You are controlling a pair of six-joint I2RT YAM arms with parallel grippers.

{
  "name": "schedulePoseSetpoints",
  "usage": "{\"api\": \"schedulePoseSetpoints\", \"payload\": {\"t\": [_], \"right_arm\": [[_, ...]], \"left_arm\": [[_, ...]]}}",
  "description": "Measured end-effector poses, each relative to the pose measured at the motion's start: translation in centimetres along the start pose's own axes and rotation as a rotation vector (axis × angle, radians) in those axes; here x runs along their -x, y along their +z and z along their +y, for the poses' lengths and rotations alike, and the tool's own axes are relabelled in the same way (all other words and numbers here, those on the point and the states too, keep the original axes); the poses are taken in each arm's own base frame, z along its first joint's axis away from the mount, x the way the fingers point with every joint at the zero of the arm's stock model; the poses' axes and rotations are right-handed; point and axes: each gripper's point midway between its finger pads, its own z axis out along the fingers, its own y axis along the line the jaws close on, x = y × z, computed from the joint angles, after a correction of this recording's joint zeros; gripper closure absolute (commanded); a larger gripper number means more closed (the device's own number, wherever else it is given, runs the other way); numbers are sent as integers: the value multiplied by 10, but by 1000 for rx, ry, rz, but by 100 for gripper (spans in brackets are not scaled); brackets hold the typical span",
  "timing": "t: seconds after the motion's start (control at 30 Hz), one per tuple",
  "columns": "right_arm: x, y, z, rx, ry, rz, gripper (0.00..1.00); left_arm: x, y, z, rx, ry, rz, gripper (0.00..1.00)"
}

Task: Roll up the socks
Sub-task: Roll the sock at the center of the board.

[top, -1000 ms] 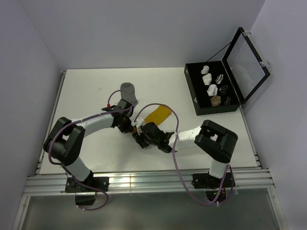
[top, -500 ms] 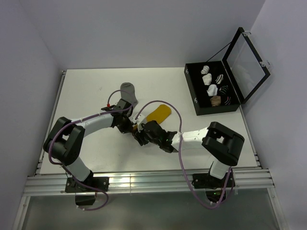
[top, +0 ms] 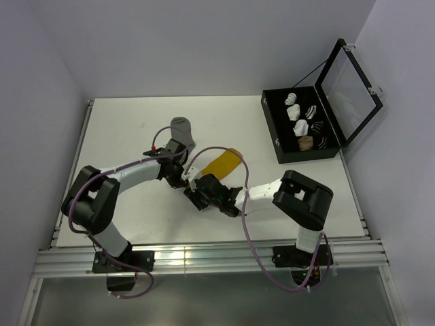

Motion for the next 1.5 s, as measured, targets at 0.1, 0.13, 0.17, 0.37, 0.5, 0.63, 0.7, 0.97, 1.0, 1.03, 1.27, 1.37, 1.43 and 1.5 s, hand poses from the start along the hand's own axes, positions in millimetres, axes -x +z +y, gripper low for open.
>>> {"api": "schedulePoseSetpoints", "payload": {"t": [0.1, 0.13, 0.17, 0.37, 0.5, 0.63, 0.7, 0.97, 1.0, 1.03, 1.27, 1.37, 1.43, 1.5], "right_arm": [[-4, 0, 3, -8, -16, 9, 55], [-4, 1, 4, -14, -22, 11, 62], [-4, 1, 4, -19, -24, 12, 66], [-4, 4, 1, -45, -35, 12, 100], [-4, 4, 2, -35, -14, 20, 100], [-3, 4, 2, 4, 64, 29, 100], [-1, 3, -1, 29, 124, 31, 100], [1, -8, -26, 189, 466, 54, 100], [0, -9, -27, 210, 503, 58, 100], [0, -9, -30, 228, 543, 59, 100], [-9, -5, -36, 372, 808, 87, 100], [-13, -5, -39, 432, 924, 95, 100], [-14, -5, -41, 457, 978, 99, 100], [-15, -5, -42, 475, 1024, 105, 100]], "left_arm": [[0, 0, 0, 0, -2, 0, 100], [0, 0, 0, 0, -2, 0, 100], [0, 0, 0, 1, -2, 1, 100], [2, 0, 1, 3, -7, 0, 99], [3, 1, 2, -2, -23, 1, 94], [3, -3, 10, -13, -66, -9, 80], [5, -8, 12, -31, -88, -20, 72], [18, -37, -3, -226, -159, -112, 40], [19, -39, -5, -257, -162, -122, 38], [19, -40, -5, -276, -164, -129, 34], [7, -35, 2, -368, -160, -139, 34], [0, -33, -1, -391, -142, -135, 34], [-3, -33, -10, -418, -127, -135, 35], [-7, -31, -15, -431, -115, -132, 35]]}}
